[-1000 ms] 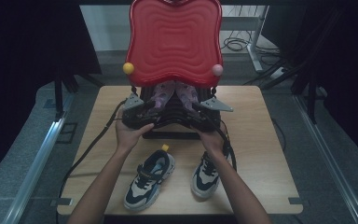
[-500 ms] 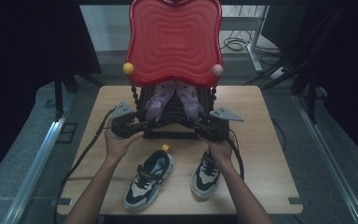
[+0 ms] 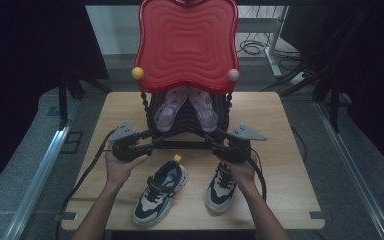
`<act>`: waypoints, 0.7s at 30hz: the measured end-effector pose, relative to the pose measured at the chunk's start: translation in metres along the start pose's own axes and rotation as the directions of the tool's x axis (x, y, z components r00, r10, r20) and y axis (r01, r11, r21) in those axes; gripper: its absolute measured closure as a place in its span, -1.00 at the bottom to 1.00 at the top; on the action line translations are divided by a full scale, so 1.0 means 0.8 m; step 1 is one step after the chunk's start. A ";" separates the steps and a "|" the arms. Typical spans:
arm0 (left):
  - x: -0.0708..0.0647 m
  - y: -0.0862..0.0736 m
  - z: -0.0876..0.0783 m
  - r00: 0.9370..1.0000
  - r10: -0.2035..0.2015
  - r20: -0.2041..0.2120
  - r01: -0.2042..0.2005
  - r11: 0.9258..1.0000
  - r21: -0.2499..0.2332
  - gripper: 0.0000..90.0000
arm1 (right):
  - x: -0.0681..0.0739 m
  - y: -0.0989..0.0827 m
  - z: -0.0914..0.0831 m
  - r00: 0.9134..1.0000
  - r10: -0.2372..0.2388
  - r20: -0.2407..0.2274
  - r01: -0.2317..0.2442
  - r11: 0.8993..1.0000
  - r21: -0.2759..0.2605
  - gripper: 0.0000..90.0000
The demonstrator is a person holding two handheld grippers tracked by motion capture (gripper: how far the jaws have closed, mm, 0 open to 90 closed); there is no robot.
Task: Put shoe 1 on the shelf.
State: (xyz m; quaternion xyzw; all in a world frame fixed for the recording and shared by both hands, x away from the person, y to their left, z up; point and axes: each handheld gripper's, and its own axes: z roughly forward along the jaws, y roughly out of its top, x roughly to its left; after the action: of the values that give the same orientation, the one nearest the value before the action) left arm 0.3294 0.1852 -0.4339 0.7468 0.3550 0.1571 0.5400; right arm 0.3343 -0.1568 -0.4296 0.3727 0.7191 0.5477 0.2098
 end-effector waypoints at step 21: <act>-0.022 -0.037 -0.043 1.000 -0.014 0.016 0.013 0.999 0.042 0.10 | 0.013 -0.032 -0.041 0.997 -0.019 -0.069 0.023 0.999 0.047 0.10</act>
State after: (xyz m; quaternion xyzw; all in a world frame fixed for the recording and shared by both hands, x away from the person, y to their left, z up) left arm 0.2853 0.2022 -0.4456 0.7567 0.3588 0.1397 0.5284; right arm 0.2962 -0.1725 -0.4420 0.3510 0.7427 0.5406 0.1815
